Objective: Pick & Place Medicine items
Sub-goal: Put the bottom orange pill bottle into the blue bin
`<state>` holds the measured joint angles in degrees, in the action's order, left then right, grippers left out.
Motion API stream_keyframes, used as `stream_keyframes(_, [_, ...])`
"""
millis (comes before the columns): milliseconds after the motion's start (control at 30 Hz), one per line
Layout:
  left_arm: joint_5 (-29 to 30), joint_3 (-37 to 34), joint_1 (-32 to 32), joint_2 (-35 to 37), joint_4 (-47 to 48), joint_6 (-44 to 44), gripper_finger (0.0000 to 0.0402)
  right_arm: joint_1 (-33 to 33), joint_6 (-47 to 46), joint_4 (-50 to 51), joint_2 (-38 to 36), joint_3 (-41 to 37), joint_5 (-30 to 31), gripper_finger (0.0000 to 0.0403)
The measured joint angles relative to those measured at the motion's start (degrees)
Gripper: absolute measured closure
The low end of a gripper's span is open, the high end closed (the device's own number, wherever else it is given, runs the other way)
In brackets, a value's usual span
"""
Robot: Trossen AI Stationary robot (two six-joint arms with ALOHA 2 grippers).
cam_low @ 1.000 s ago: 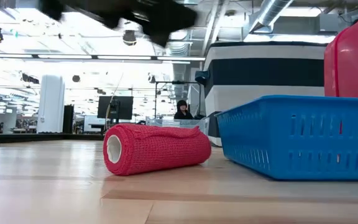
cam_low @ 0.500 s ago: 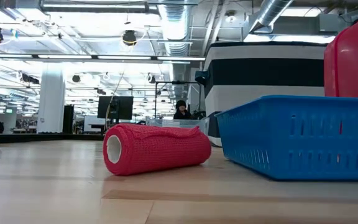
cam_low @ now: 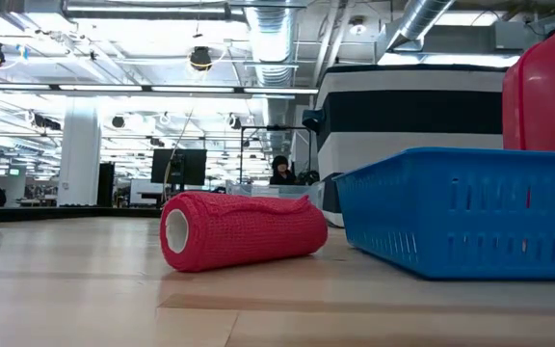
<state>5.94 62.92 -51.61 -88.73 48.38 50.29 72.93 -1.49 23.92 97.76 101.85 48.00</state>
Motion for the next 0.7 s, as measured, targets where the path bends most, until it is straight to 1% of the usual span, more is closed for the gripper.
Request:
stream_keyframes(167, [-0.01,0.08,-1.44,0.62,3.35,3.12,0.0103,-0.04,0.15,0.24,0.0,0.06,-0.17,0.0152])
stream_keyframes(233, [0.13,0.08,-2.04,0.62,2.97,4.1,0.0103,0.07,0.05,0.1,0.0,0.06,-0.15,0.0152])
stream_keyframes(400, [2.6,0.08,-2.53,0.62,4.07,5.62,0.0103,0.6,0.02,0.02,0.0,0.06,-0.13,0.0152])
stream_keyframes(700, [2.59,-1.59,-3.85,0.62,3.86,9.16,0.0103,0.5,0.02,-0.17,0.0,0.04,-0.05,0.0152])
